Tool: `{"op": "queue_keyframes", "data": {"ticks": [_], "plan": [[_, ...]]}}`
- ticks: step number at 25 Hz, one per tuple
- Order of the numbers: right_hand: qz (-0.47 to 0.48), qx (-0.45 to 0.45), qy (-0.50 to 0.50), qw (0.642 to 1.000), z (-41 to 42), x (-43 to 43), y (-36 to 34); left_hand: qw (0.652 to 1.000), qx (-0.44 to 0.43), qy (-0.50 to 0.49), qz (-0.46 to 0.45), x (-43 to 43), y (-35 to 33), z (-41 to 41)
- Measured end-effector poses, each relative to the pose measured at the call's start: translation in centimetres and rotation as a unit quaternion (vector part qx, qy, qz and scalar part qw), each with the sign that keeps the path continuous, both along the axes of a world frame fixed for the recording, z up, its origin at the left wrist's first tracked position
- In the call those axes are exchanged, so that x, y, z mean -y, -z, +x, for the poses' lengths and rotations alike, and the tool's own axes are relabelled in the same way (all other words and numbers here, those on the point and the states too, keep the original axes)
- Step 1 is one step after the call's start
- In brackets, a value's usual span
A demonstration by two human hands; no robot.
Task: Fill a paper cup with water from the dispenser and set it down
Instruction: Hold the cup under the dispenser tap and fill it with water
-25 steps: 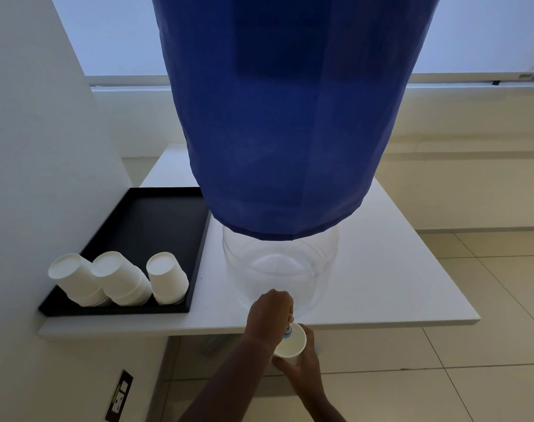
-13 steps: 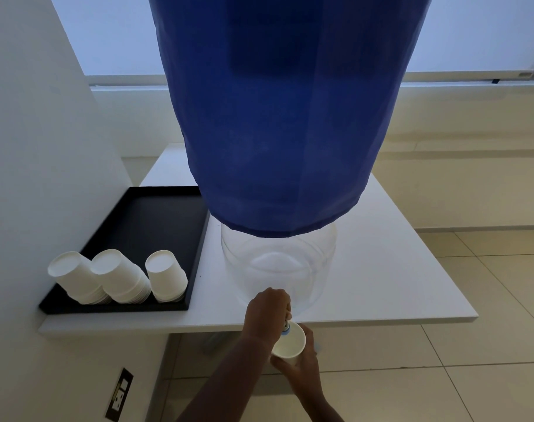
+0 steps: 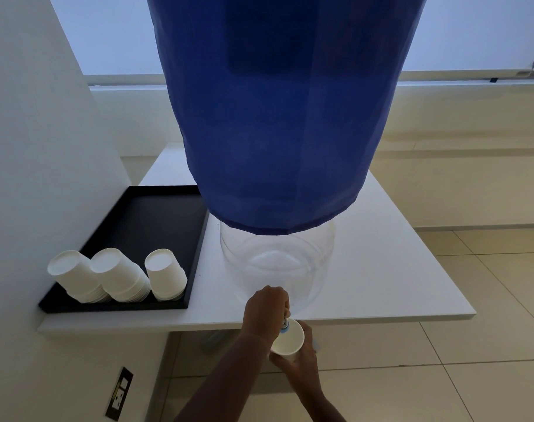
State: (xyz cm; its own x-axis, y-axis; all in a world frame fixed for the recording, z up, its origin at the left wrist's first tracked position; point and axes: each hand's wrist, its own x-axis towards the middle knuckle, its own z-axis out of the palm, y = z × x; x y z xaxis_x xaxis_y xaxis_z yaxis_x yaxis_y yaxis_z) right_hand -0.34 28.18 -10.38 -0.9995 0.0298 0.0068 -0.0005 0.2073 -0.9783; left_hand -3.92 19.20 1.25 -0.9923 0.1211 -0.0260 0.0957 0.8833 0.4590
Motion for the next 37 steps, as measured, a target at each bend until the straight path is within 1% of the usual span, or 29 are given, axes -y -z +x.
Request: {"op": "queue_keyframes", "data": {"ticks": [5,17,27,37], "plan": [[0.013,-0.004,0.004,1.0,-0.2,0.0,0.5,1.0,0.004,-0.002,0.01,0.1,0.2,0.0],[-0.016,-0.013,0.0,1.0,0.1,0.7,-0.3,1.0,-0.009,-0.007,0.021,0.3,0.7,-0.1],[-0.016,0.003,0.001,1.0,0.2,0.7,0.3,1.0,-0.003,-0.007,0.02,0.4,0.8,-0.1],[-0.012,-0.006,-0.005,1.0,0.0,0.5,0.6,1.0,-0.006,-0.017,0.023,0.3,0.8,0.0]]}}
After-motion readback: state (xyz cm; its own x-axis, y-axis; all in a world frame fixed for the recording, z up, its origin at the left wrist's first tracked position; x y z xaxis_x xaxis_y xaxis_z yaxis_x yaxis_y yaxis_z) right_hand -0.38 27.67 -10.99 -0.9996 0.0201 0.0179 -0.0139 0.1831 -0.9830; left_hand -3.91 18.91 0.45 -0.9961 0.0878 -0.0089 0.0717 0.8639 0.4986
